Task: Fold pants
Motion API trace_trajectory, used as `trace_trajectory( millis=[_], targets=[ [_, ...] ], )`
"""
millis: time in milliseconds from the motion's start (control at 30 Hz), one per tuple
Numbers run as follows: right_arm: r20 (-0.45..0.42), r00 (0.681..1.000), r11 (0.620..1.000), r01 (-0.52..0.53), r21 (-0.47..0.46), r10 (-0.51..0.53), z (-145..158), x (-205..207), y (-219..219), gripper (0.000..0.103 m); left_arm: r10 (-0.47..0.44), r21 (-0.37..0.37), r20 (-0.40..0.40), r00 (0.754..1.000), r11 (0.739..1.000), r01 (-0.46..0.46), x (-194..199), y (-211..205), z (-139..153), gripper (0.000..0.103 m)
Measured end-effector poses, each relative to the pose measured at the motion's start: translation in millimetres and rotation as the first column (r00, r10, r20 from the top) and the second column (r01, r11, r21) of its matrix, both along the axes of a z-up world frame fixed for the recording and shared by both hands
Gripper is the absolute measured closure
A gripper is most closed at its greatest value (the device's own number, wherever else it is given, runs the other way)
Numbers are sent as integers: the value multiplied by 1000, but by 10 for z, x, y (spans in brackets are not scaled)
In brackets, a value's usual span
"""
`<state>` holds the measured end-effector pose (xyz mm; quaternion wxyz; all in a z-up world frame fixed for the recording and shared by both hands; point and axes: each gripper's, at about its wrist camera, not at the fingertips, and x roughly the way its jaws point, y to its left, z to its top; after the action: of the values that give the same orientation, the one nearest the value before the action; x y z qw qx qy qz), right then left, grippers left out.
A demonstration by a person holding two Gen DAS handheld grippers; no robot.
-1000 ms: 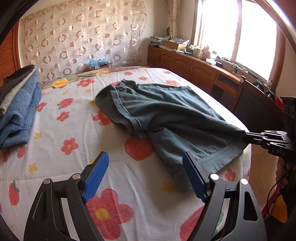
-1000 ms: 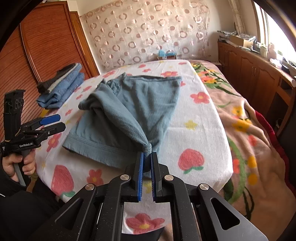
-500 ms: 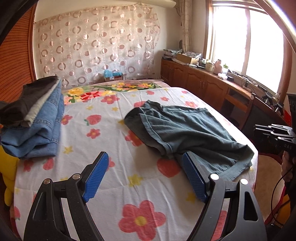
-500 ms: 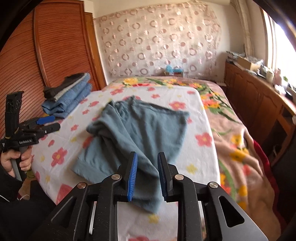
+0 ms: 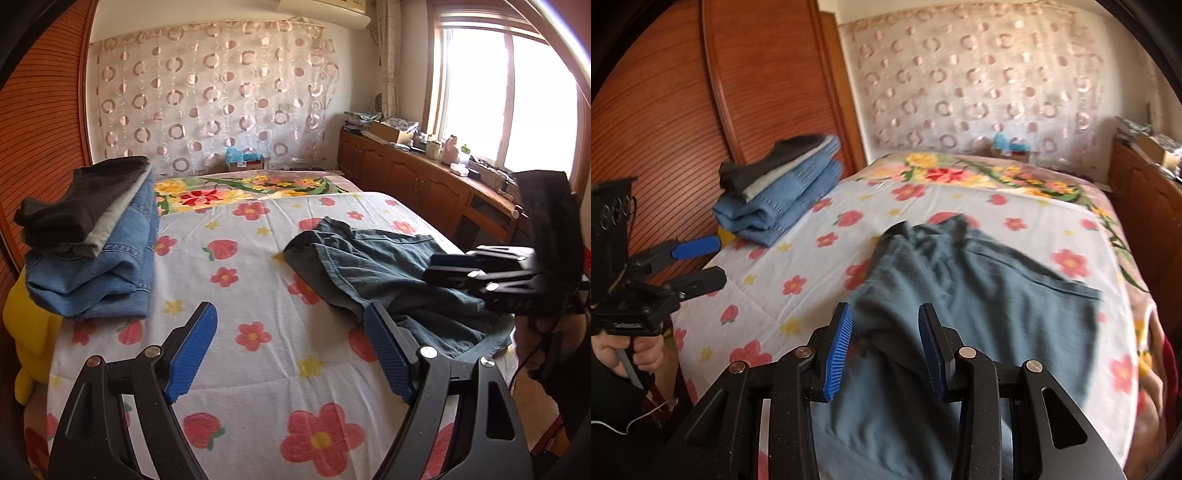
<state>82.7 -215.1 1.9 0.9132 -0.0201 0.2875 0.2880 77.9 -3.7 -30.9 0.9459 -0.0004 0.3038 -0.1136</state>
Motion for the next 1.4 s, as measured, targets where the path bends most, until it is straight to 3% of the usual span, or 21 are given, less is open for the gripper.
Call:
trace_trajectory(
  millis=[367, 533, 733, 767, 800, 867, 1000, 1233, 1400],
  targets=[
    [-69, 995, 992, -79, -102, 72, -157, 441, 396, 65, 42, -10, -4, 999, 999, -42, 25, 177, -44, 20],
    [-108, 992, 984, -75, -159, 58, -267, 586, 520, 65, 42, -17, -17, 999, 999, -42, 32, 208, -110, 20],
    [-96, 993, 978, -81, -194, 63, -340, 628, 666, 66, 42, -24, -28, 999, 999, -42, 30, 222, -143, 20],
    [-91, 994, 976, -78, -202, 60, -341, 623, 670, 81, 41, -25, -29, 999, 999, -42, 30, 221, -148, 20],
    [-91, 995, 973, -65, -221, 45, -354, 639, 689, 89, 40, -25, -30, 999, 999, -41, 27, 221, -154, 20],
    [-100, 994, 977, -61, -205, 42, -324, 652, 653, 97, 38, -24, -33, 999, 999, -39, 27, 210, -162, 20],
    [-67, 997, 991, -33, -129, 24, -128, 642, 442, 98, 28, -19, -39, 999, 999, -29, 32, 179, -191, 20],
    [-6, 997, 986, 79, -149, -81, 174, 735, -26, 98, -8, -7, -49, 999, 1000, 7, 86, 22, -226, 20],
    [-20, 990, 979, 138, -152, -142, 168, 885, -240, 98, -36, 3, -52, 998, 999, 36, 127, -93, -239, 20]
  ],
)
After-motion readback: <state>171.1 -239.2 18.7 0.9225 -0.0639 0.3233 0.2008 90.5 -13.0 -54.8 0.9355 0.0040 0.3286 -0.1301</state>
